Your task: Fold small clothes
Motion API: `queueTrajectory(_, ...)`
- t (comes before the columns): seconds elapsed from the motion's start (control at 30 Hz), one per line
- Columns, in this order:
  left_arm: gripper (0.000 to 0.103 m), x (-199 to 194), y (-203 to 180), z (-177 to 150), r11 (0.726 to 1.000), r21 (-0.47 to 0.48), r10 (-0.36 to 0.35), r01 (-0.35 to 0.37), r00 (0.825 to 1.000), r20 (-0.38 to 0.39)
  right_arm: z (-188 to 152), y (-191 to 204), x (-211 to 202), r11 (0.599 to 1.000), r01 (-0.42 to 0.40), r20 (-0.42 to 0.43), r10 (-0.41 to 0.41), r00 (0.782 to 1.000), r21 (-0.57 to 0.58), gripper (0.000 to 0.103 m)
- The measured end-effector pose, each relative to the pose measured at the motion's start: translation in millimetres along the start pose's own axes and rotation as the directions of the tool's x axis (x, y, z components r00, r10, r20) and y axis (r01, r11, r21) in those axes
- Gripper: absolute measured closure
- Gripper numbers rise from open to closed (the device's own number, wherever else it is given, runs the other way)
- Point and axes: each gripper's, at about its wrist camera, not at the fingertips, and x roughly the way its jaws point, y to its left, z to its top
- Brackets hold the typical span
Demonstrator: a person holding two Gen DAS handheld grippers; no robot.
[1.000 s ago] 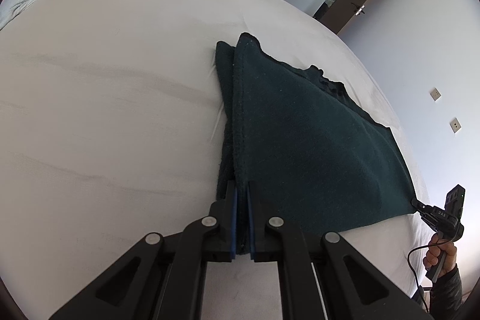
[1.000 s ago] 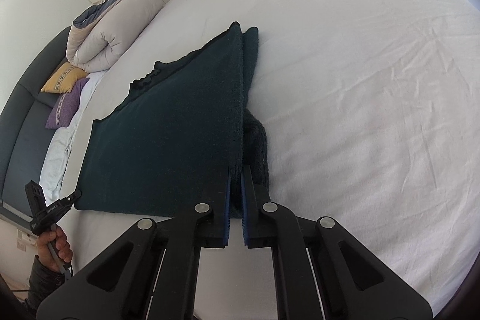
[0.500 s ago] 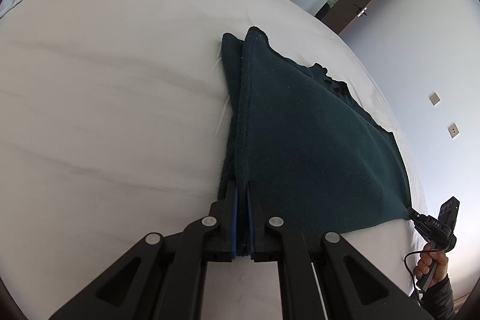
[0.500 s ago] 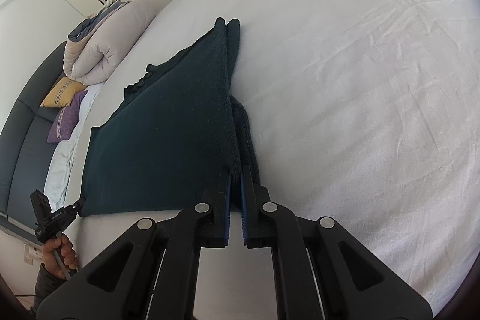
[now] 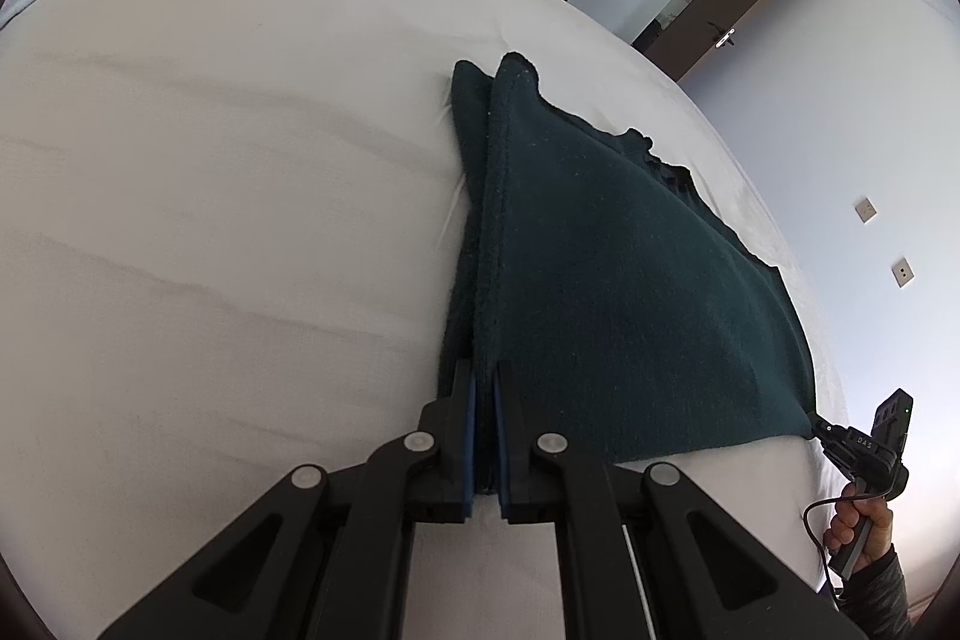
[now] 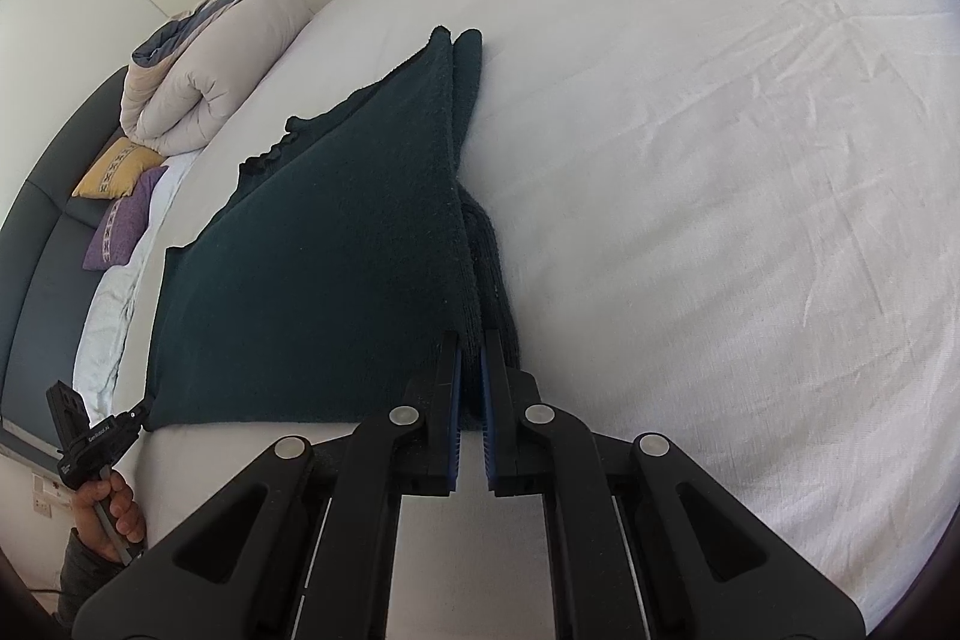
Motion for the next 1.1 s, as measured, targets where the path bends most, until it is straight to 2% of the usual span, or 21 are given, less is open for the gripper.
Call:
queueTrajectory(0.23, 0.097, 2.2, 5.0, -1.9, 0.999, -0.035, -0.018, 0.018, 1.000, 0.003, 6.2, 4.8, 6.6, 1.000, 0.012, 0.003, -0.012, 1.000, -0.010, 0.098)
queueTrajectory(0.37, 0.095, 1.5, 4.7, -1.7, 0.998, -0.041, -0.043, 0.043, 0.999, 0.001, 9.1, 3.0, 9.9, 1.000, -0.004, -0.016, 0.003, 1.000, -0.019, 0.098)
queueTrajectory(0.43, 0.094, -2.4, 3.6, -0.7, 0.998, -0.048, -0.033, 0.033, 0.999, -0.010, 10.2, 1.4, 9.1, 1.000, -0.018, -0.025, 0.018, 1.000, -0.012, 0.097)
queueTrajectory(0.47, 0.084, -6.8, 2.0, 0.8, 0.999, -0.048, -0.013, 0.013, 1.000, -0.012, 11.3, -1.0, 7.9, 0.999, -0.031, -0.035, 0.031, 0.999, 0.011, 0.097)
queueTrajectory(0.5, 0.067, -12.0, 1.1, 2.0, 0.999, -0.046, 0.013, -0.013, 1.000, -0.007, 11.7, -4.6, 4.6, 0.999, -0.040, -0.040, 0.042, 0.998, 0.032, 0.096)
queueTrajectory(0.57, 0.055, -28.0, -1.0, 6.0, 0.997, -0.044, 0.057, -0.056, 0.998, 0.035, 13.0, -4.0, -5.2, 0.999, -0.016, -0.016, 0.017, 1.000, 0.036, 0.089)
queueTrajectory(0.6, 0.054, -36.2, -3.9, 9.3, 0.997, -0.034, 0.075, -0.073, 0.996, 0.054, 14.3, -2.6, -11.8, 0.999, 0.023, 0.006, -0.023, 1.000, 0.027, 0.080)
queueTrajectory(0.63, 0.054, -43.5, -8.2, 13.3, 0.995, -0.024, 0.094, -0.092, 0.993, 0.077, 15.8, -1.9, -19.1, 0.998, 0.048, 0.028, -0.049, 0.998, 0.028, 0.074)
queueTrajectory(0.67, 0.054, -48.1, -13.5, 18.4, 0.994, -0.010, 0.112, -0.112, 0.989, 0.095, 17.3, -1.0, -26.6, 0.998, 0.047, 0.054, -0.049, 0.997, 0.037, 0.074)
queueTrajectory(0.7, 0.054, -50.4, -21.9, 25.0, 0.992, 0.011, 0.123, -0.125, 0.986, 0.112, 21.6, 1.5, -34.0, 0.999, 0.016, 0.084, -0.019, 0.996, 0.045, 0.074)
queueTrajectory(0.77, 0.054, -44.8, -44.9, 39.4, 0.992, 0.077, 0.093, -0.104, 0.987, 0.128, 31.1, 13.6, -41.6, 0.998, -0.056, 0.117, 0.051, 0.992, 0.035, 0.074)
queueTrajectory(0.83, 0.054, -26.1, -72.5, 55.0, 0.986, 0.147, 0.063, -0.083, 0.989, 0.135, 43.8, 34.5, -32.1, 0.990, -0.139, 0.097, 0.137, 0.986, 0.012, 0.074)
queueTrajectory(0.9, 0.053, -0.1, -98.0, 69.4, 0.972, 0.225, 0.027, -0.060, 0.989, 0.148, 57.8, 59.8, -8.3, 0.978, -0.207, 0.053, 0.207, 0.977, -0.004, 0.074)
queueTrajectory(1.03, 0.053, 65.5, -127.7, 100.9, 0.951, 0.288, 0.071, -0.115, 0.985, 0.158, 84.6, 98.3, 63.6, 0.954, -0.295, -0.045, 0.297, 0.954, 0.046, 0.074)
queueTrajectory(1.1, 0.053, 96.3, -129.8, 114.2, 0.946, 0.284, 0.119, -0.156, 0.983, 0.143, 96.0, 113.0, 106.0, 0.932, -0.342, -0.096, 0.353, 0.931, 0.118, 0.074)
